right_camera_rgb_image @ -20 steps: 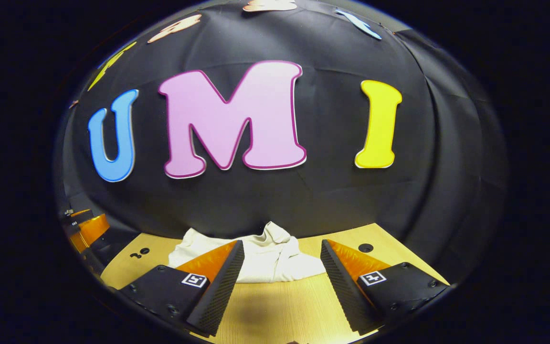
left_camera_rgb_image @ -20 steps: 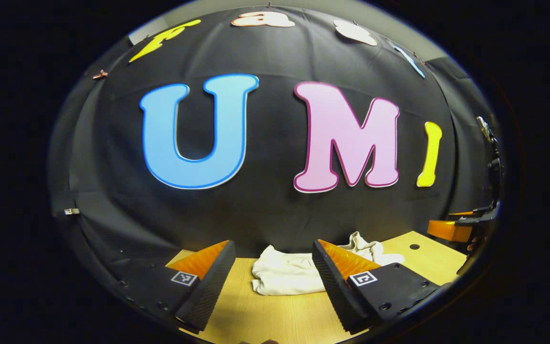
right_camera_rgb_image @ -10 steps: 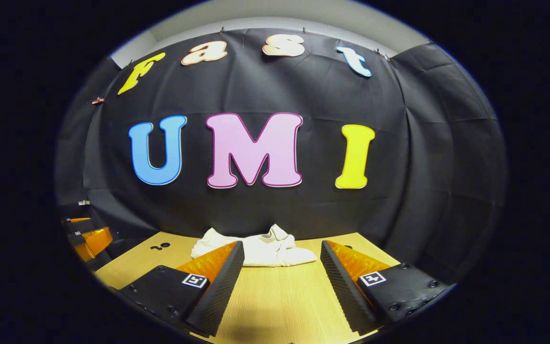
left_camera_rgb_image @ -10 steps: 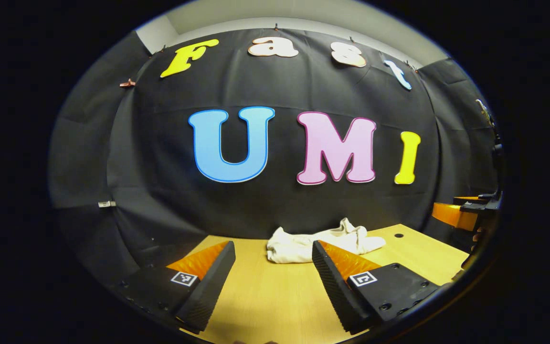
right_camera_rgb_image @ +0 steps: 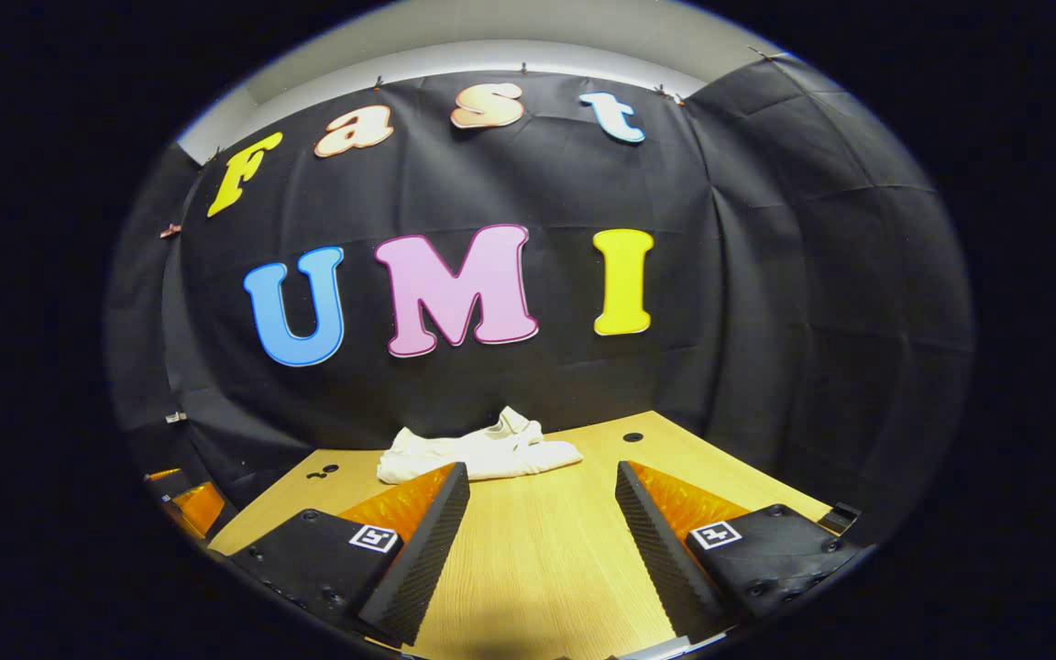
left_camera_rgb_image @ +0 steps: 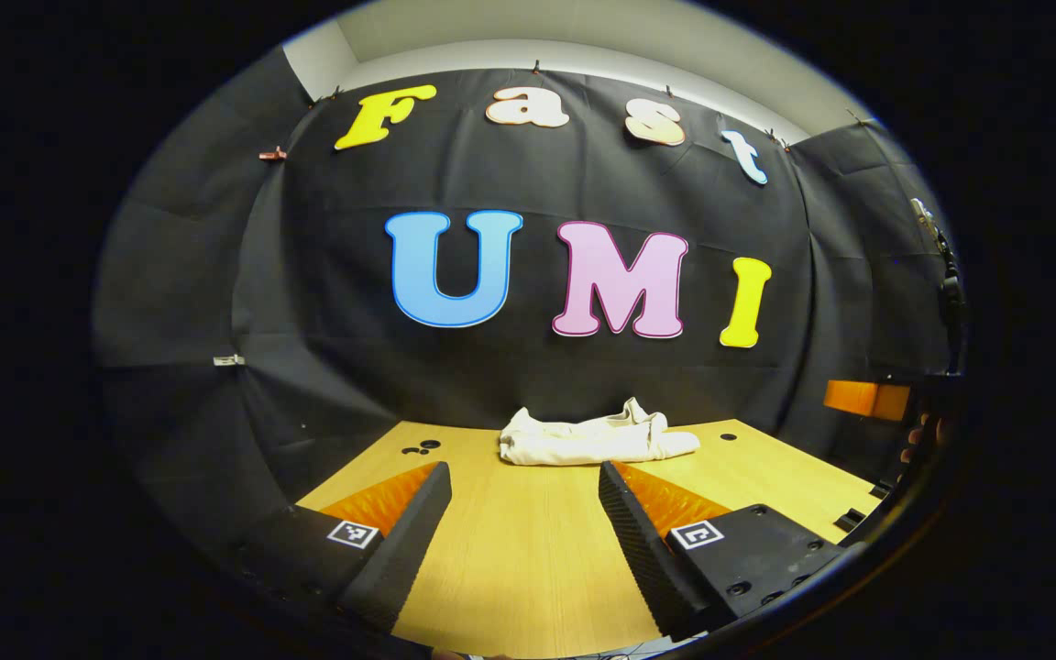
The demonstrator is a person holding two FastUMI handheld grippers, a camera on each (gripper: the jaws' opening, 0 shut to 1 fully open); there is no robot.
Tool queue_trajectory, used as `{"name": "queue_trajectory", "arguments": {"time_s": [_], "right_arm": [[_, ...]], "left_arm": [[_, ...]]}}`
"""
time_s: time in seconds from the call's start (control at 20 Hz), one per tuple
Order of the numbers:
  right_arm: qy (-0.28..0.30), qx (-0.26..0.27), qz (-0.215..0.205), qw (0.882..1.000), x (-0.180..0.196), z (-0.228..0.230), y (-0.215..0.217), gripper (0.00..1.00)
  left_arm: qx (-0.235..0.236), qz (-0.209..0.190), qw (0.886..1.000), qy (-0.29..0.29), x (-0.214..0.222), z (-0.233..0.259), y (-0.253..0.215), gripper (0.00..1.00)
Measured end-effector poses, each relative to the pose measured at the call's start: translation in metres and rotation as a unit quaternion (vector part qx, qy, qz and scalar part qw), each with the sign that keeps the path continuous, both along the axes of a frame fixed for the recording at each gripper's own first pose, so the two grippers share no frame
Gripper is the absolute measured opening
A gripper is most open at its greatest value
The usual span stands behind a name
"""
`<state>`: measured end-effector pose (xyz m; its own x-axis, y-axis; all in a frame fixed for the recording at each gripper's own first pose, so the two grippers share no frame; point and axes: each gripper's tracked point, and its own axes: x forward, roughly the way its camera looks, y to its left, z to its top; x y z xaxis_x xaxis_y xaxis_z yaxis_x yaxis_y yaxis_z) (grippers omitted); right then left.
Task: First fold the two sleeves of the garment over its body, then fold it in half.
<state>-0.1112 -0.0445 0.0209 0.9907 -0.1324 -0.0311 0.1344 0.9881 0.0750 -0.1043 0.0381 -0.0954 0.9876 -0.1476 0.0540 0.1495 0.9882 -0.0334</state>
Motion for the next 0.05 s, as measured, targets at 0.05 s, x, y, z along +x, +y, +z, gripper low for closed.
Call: {"name": "queue_trajectory", "arguments": {"time_s": [0.05], "right_arm": [[-0.008, -0.003, -0.002, 1.0, -0.0073, 0.0016, -0.0041, 0.98]], "left_arm": [[0.011, 0.002, 1.0, -0.011, -0.0075, -0.0003, 0.0007, 1.0]]}}
